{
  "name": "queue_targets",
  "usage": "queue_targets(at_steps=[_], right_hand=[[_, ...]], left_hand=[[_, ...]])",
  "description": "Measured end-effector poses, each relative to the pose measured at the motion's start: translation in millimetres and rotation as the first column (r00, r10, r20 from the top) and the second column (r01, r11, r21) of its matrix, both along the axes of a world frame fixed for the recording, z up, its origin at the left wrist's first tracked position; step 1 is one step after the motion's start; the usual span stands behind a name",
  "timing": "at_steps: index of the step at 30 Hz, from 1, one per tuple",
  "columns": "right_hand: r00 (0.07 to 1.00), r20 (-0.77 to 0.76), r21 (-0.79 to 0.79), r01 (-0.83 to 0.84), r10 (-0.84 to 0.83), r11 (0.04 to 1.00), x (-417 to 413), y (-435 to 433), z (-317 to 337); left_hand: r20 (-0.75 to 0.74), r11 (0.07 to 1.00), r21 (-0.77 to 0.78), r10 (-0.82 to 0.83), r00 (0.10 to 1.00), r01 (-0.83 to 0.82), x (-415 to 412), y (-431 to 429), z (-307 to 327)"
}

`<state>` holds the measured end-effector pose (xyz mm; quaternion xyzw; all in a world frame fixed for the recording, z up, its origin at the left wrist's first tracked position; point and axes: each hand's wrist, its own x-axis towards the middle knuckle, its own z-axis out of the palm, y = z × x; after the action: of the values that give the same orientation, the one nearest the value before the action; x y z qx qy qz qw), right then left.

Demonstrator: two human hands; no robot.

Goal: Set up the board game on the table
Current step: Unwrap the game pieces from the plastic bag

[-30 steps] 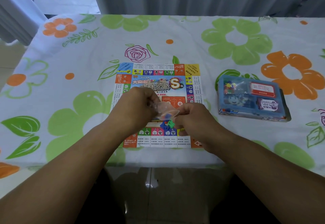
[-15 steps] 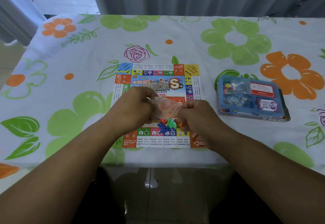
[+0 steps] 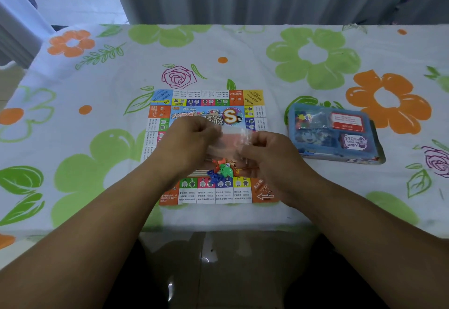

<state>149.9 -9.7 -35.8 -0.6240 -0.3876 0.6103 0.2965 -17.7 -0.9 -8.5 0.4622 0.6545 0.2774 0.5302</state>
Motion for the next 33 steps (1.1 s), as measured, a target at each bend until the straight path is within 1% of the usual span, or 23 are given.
queue_targets(at_steps=[3,6,8,10,13,15,17,21,24,27,33], right_hand=[[0.999,-0.039,0.012,0.011,-0.010,1.000,8.8,-1.7,-0.3],[0.998,-0.044,0.024,0.040,-0.039,0.999,19.3,-2.8,1.0],[0.997,-0.060,0.028,0.060,-0.058,0.998,26.6,-3.8,3.2],[0.996,-0.060,0.031,0.073,-0.071,0.997,33.1,-4.2,5.8],[0.994,-0.064,0.036,0.094,-0.092,0.995,41.5,-3.6,8.9],[0.992,-0.045,0.039,0.117,-0.115,0.992,47.3,-2.2,9.9],[0.989,-0.027,0.035,0.146,-0.145,0.989,54.1,-0.3,10.3],[0.986,-0.011,0.037,0.164,-0.163,0.986,65.2,2.9,11.7],[0.989,0.014,0.057,0.148,-0.149,0.987,71.7,1.8,12.1],[0.989,0.007,0.066,0.146,-0.147,0.987,78.3,-0.7,12.5],[0.982,-0.003,0.050,0.191,-0.191,0.980,92.7,0.5,15.0]], left_hand=[[-0.097,0.994,0.108,0.010,0.995,0.001,7.4,1.6,-1.2],[-0.256,0.972,0.232,0.025,0.966,0.036,15.4,3.0,-5.3],[-0.306,0.958,0.281,0.032,0.951,0.059,21.3,5.0,-8.3],[-0.272,0.953,0.301,0.060,0.961,0.025,27.7,7.1,-9.6],[-0.161,0.956,0.286,0.117,0.980,-0.067,37.9,8.7,-8.0],[-0.044,0.968,0.231,0.108,0.993,-0.095,43.8,9.5,-6.3],[0.012,0.980,0.188,0.064,0.998,-0.065,48.5,10.6,-4.4],[0.004,0.989,0.140,-0.038,0.999,0.037,50.1,11.1,2.1],[-0.026,0.991,0.105,-0.076,0.997,0.078,51.0,11.1,3.3],[-0.059,0.988,0.106,-0.103,0.993,0.109,54.4,11.0,0.4],[0.016,0.990,0.057,-0.128,0.992,0.126,65.0,12.3,-1.9]])
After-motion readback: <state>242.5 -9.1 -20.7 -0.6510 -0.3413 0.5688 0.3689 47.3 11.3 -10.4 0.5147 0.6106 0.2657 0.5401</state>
